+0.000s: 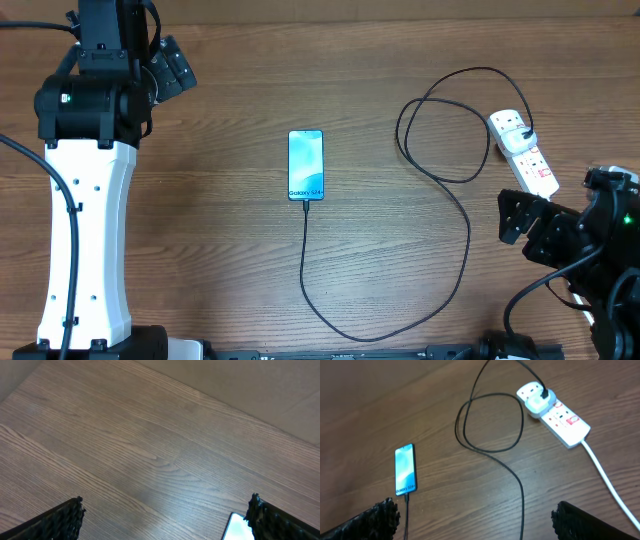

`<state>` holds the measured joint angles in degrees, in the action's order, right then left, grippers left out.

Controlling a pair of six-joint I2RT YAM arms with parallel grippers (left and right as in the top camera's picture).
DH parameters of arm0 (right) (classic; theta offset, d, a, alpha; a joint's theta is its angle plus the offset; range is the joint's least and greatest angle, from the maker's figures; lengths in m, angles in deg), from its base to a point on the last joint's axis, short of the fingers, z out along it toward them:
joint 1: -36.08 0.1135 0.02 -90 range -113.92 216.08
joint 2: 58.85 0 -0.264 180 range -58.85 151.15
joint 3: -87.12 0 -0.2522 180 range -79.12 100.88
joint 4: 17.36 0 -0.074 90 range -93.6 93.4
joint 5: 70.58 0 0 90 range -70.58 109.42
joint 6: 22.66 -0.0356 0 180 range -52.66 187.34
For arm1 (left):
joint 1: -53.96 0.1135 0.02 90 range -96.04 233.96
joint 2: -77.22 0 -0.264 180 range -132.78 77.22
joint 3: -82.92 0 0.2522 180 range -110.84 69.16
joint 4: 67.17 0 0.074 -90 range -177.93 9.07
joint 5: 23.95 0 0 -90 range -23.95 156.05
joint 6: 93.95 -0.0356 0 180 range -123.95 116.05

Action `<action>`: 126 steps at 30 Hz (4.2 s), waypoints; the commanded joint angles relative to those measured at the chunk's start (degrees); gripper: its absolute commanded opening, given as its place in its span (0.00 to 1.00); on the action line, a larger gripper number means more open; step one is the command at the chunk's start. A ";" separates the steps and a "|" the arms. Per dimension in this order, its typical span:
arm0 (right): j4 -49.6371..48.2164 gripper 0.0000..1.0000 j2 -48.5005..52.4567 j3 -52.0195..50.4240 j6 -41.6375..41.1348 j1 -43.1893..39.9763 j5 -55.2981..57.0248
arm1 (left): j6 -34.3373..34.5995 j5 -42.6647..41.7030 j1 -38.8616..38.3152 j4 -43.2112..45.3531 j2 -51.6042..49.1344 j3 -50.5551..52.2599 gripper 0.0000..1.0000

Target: Plug charger to phone and switch on socket

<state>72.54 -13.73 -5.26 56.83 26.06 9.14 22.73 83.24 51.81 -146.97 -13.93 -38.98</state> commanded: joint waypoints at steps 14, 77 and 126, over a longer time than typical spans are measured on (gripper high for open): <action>-3.26 1.00 -0.79 -3.78 1.86 1.40 0.13 | 0.57 0.96 -0.11 0.02 -0.24 0.09 1.00; -74.23 1.00 -45.00 -73.42 19.98 12.96 4.57 | 0.59 0.96 -0.50 0.02 -0.24 0.09 1.00; -71.49 1.00 -44.96 -73.40 15.02 12.81 7.19 | 0.59 0.96 -0.50 0.02 -0.24 0.09 1.00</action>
<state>1.17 -58.20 -78.06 72.07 38.73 15.46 22.73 83.26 51.70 -146.99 -13.93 -38.98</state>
